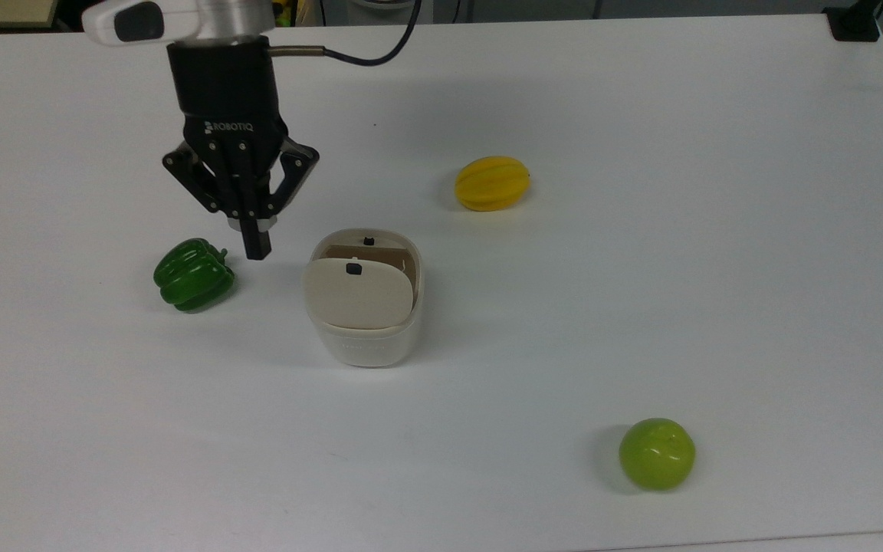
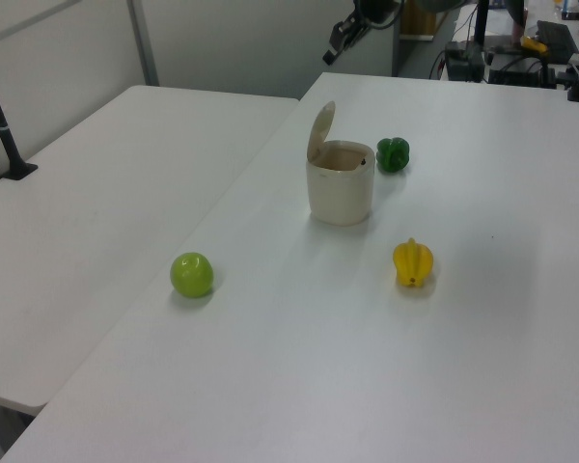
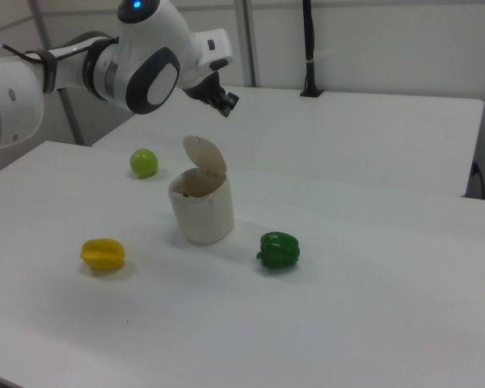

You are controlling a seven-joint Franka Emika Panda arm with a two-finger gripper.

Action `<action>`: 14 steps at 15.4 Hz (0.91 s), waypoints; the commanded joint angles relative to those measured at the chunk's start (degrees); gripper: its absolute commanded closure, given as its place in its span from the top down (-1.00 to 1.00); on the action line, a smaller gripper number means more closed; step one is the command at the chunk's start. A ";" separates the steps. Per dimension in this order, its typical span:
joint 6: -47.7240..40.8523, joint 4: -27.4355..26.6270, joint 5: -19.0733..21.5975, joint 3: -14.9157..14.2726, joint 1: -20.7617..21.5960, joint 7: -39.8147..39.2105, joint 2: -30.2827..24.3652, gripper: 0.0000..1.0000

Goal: Close garbage bin
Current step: 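Lower the gripper onto the raised lid's back edge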

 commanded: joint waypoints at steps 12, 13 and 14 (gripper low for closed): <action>0.08 0.45 0.74 -0.35 3.29 -0.32 4.31 -1.00; -0.09 0.27 0.82 -0.35 3.55 -0.40 4.31 -1.00; -1.14 0.27 0.82 -0.35 3.73 -0.40 4.31 -1.00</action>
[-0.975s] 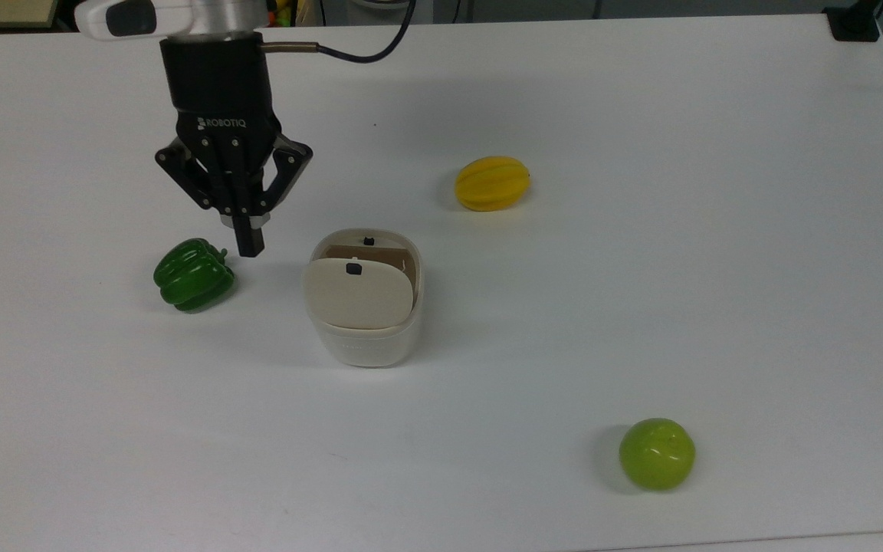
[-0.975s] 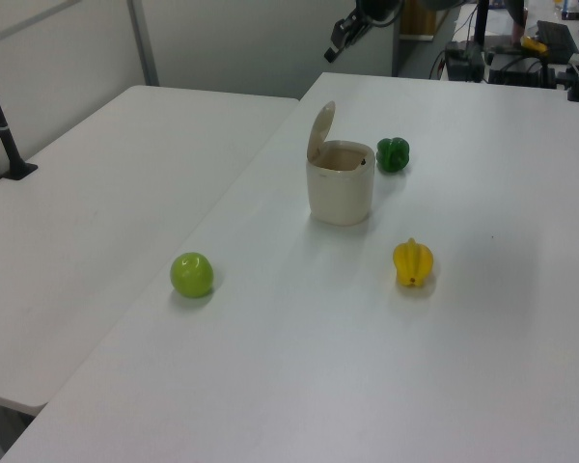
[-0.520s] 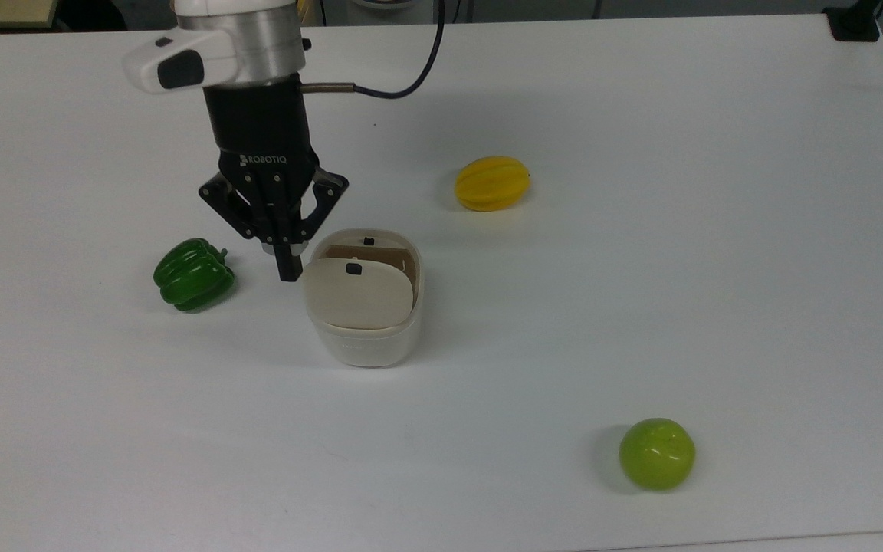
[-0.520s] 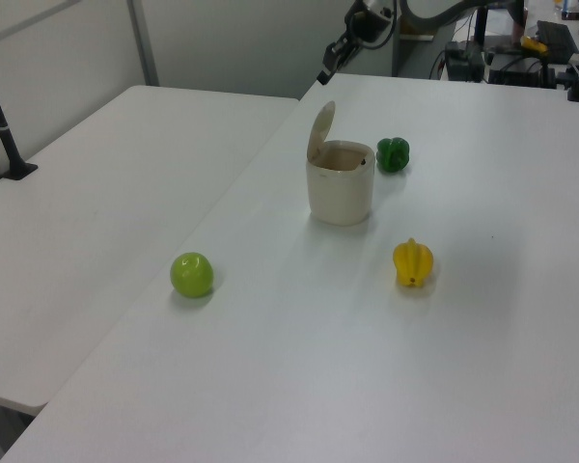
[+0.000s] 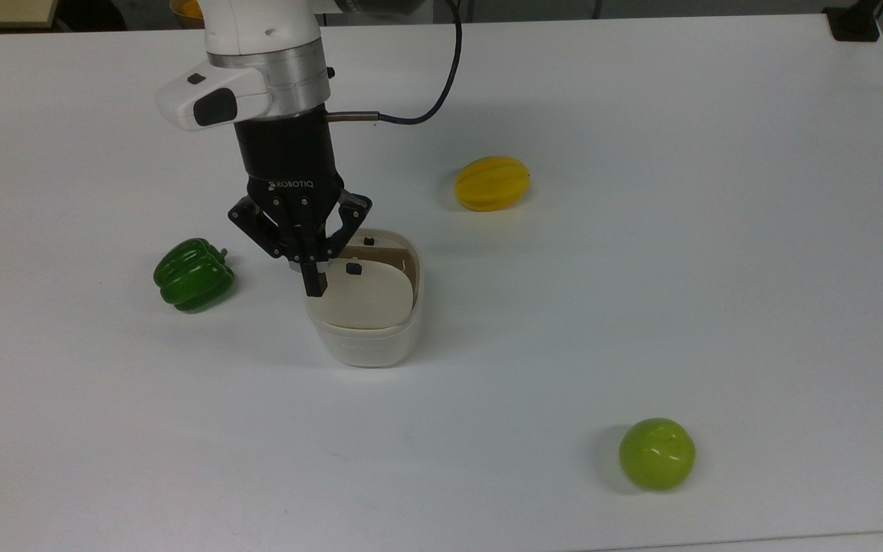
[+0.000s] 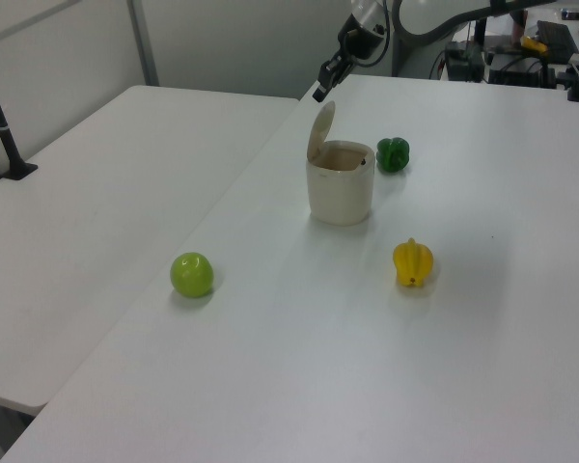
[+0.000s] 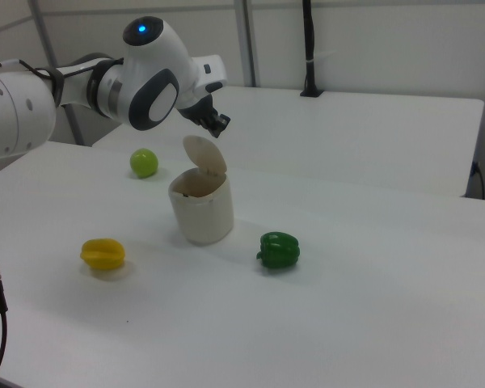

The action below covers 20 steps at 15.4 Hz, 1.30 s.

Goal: Close garbage bin
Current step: 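Lower the gripper onto the raised lid's back edge, then push the lid down onto the bin rim with the gripper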

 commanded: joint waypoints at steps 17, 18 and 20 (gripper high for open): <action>-18.29 0.15 -0.05 -0.45 0.70 -3.38 0.09 -1.00; -18.29 0.06 -0.05 -0.45 0.70 -3.38 0.18 -1.00; -18.29 -0.64 -0.14 -0.45 0.61 -4.17 0.26 -1.00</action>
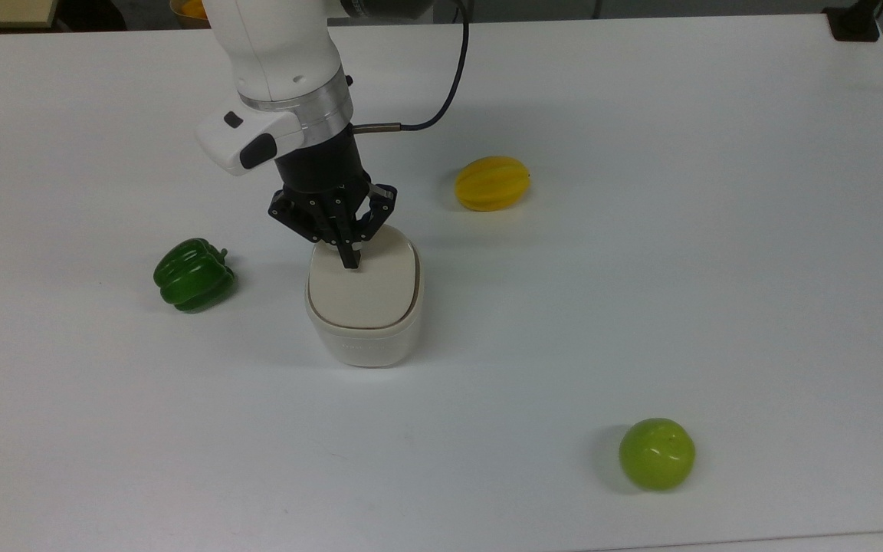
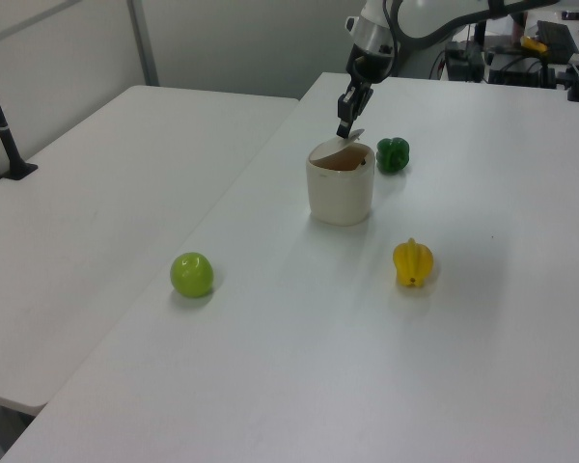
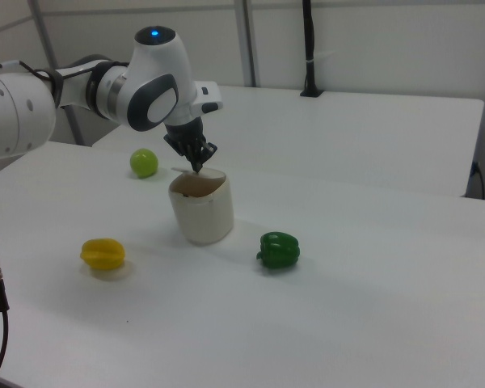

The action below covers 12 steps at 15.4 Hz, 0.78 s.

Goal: Close garbage bin
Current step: 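Push the lid down onto the bin rim with the gripper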

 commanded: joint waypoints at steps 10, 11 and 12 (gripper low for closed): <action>-1.34 -0.77 -0.78 -0.41 0.34 -2.91 3.48 -1.00; -1.25 -0.77 -0.87 -0.41 0.34 -3.00 3.57 -1.00; -1.25 -0.77 -0.87 -0.41 0.34 -3.00 3.57 -1.00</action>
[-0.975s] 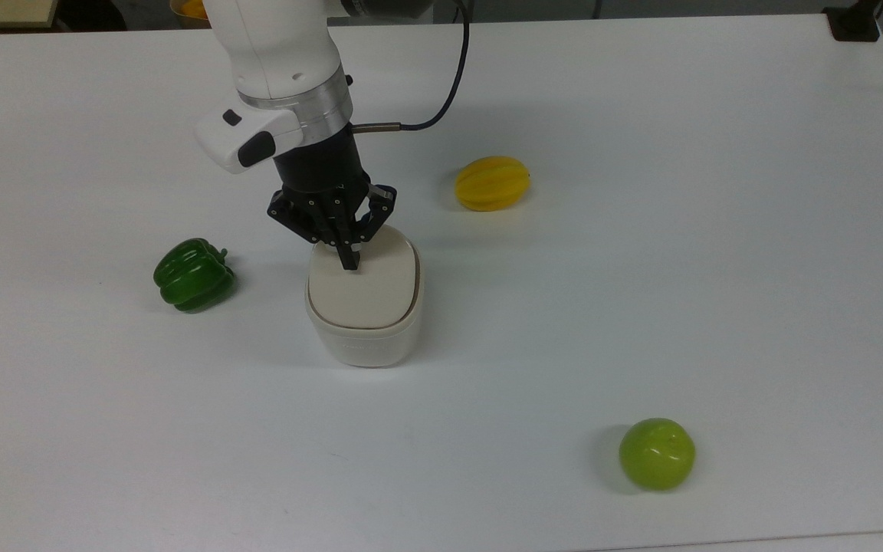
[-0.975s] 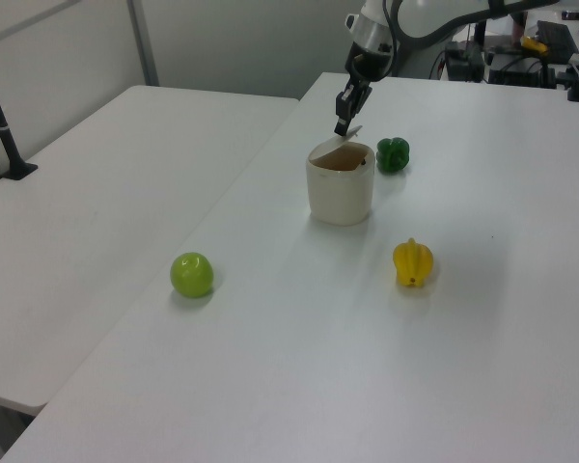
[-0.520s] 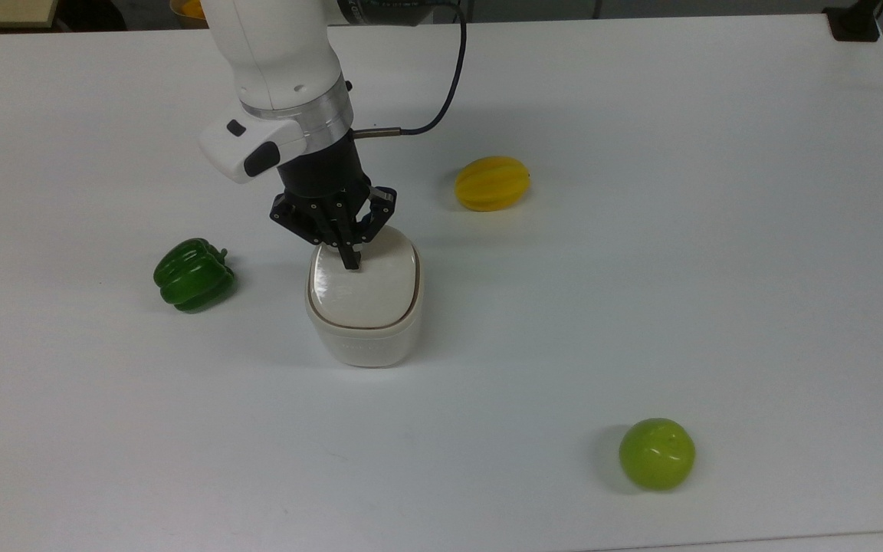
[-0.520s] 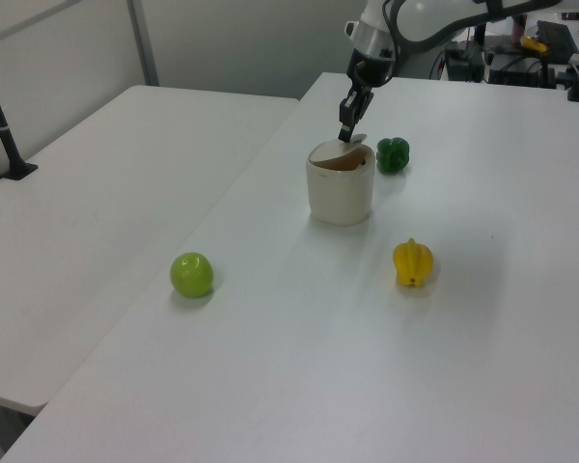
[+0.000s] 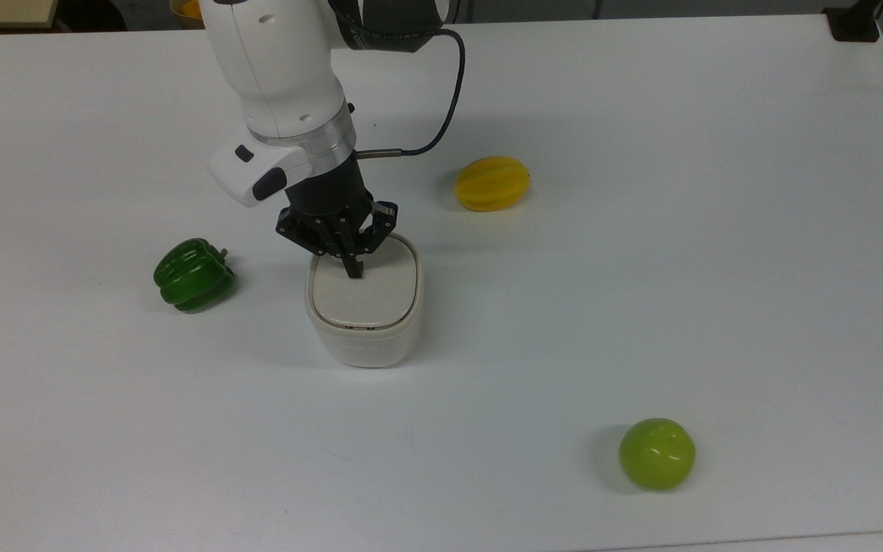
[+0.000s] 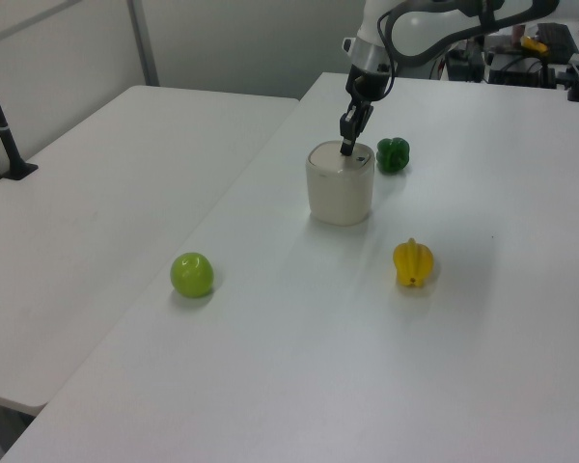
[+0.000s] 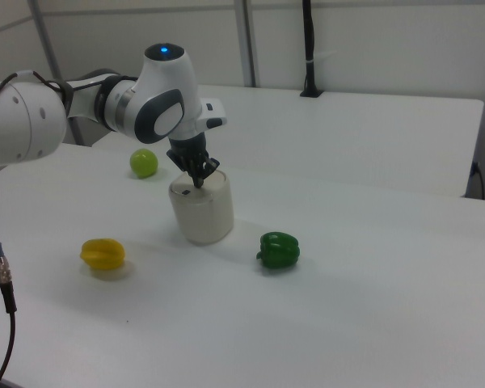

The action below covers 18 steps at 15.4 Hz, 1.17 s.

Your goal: Close garbage bin

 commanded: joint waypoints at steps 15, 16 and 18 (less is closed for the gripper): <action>-14.53 0.42 -0.46 -1.27 -1.39 -0.41 -9.25 -1.00; -16.82 0.42 -0.55 -1.36 -1.48 -0.23 -9.86 -1.00; -21.04 0.34 -1.51 -1.36 -1.82 -0.14 -11.53 -1.00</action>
